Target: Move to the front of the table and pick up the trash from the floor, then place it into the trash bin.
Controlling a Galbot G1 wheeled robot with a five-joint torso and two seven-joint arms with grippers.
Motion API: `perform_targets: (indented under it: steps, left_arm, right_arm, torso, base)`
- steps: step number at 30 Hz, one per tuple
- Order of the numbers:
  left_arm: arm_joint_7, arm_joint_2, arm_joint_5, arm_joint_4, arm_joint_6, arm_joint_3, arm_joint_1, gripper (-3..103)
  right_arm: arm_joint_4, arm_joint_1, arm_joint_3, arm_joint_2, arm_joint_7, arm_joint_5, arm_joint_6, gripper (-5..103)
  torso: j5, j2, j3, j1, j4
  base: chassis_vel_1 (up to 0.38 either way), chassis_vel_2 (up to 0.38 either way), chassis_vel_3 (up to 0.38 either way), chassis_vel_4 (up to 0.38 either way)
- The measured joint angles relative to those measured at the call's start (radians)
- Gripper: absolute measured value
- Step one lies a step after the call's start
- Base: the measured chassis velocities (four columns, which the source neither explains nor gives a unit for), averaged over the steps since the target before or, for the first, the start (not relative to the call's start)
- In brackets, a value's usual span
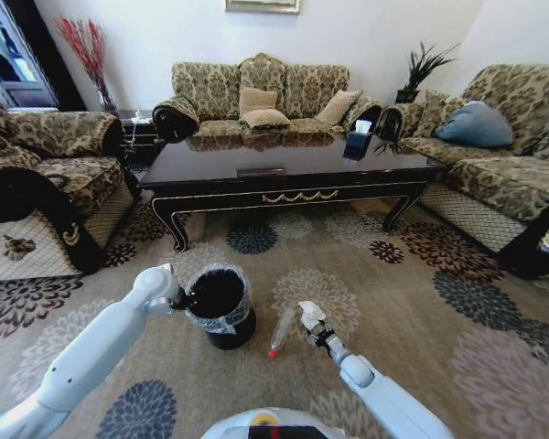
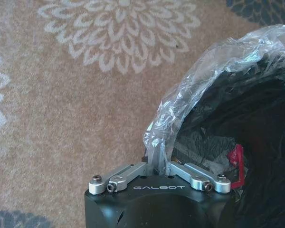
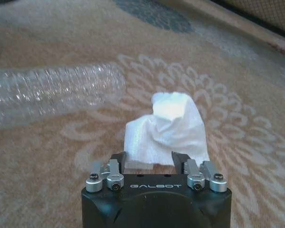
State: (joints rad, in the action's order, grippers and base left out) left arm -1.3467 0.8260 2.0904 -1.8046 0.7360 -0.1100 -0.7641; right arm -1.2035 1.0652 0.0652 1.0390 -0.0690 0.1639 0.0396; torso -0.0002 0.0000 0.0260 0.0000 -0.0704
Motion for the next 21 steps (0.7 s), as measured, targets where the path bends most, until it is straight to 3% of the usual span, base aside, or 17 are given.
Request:
perform_targets:
  steps: [3, 5, 7, 11, 13, 17, 21]
  left_arm:
    - [0.0, -0.001, 0.002, 0.003, 0.0, 0.002, 0.012, 0]
    - [0.001, -0.005, 0.006, 0.007, -0.001, 0.004, 0.022, 0]
    - [0.001, -0.005, 0.006, 0.009, -0.001, 0.004, 0.023, 0]
    - [0.001, 0.002, 0.002, 0.011, -0.001, 0.003, 0.014, 0]
    - [0.001, 0.005, -0.001, 0.011, -0.001, 0.003, 0.009, 0]
    - [0.001, 0.012, -0.007, 0.012, -0.001, 0.002, 0.001, 0]
    - [0.003, 0.014, -0.01, 0.012, -0.001, 0.001, -0.002, 0]
  right_arm:
    - [0.017, -0.004, 0.0, 0.005, 0.0, 0.007, 0.0, 52]
    - [0.033, -0.009, 0.0, 0.011, 0.0, 0.016, 0.0, 37]
    - [0.035, -0.01, 0.0, 0.013, 0.0, 0.016, 0.001, 37]
    - [0.032, -0.006, 0.002, 0.015, -0.001, 0.016, 0.001, 15]
    - [0.03, -0.005, 0.003, 0.016, -0.002, 0.015, 0.001, 9]
    - [0.026, -0.002, 0.005, 0.017, -0.006, 0.01, 0.0, 2]
    - [0.017, 0.005, 0.005, 0.015, -0.01, 0.005, 0.0, 0]
  torso:
    - [0.0002, 0.0, 0.0, 0.0, -0.0004]
    - [0.0002, 0.0, 0.0, 0.0, -0.0003]
    - [0.0002, 0.0, 0.0, 0.0, -0.0002]
    - [0.0002, 0.0, 0.0, 0.0, -0.0003]
    - [0.0001, 0.0, 0.0, 0.0, -0.0002]
    - [0.0001, 0.0, 0.0, 0.0, -0.0001]
    - [0.0001, 0.0, 0.0, 0.0, -0.0002]
  base:
    - [0.0, 0.0, 0.0, 0.0]
    - [0.0, 0.0, 0.0, 0.0]
    - [0.0, 0.0, 0.0, 0.0]
    - [0.0, 0.0, 0.0, 0.0]
    - [0.0, 0.0, 0.0, 0.0]
    - [0.0, 0.0, 0.0, 0.0]
    - [0.0, 0.0, 0.0, 0.0]
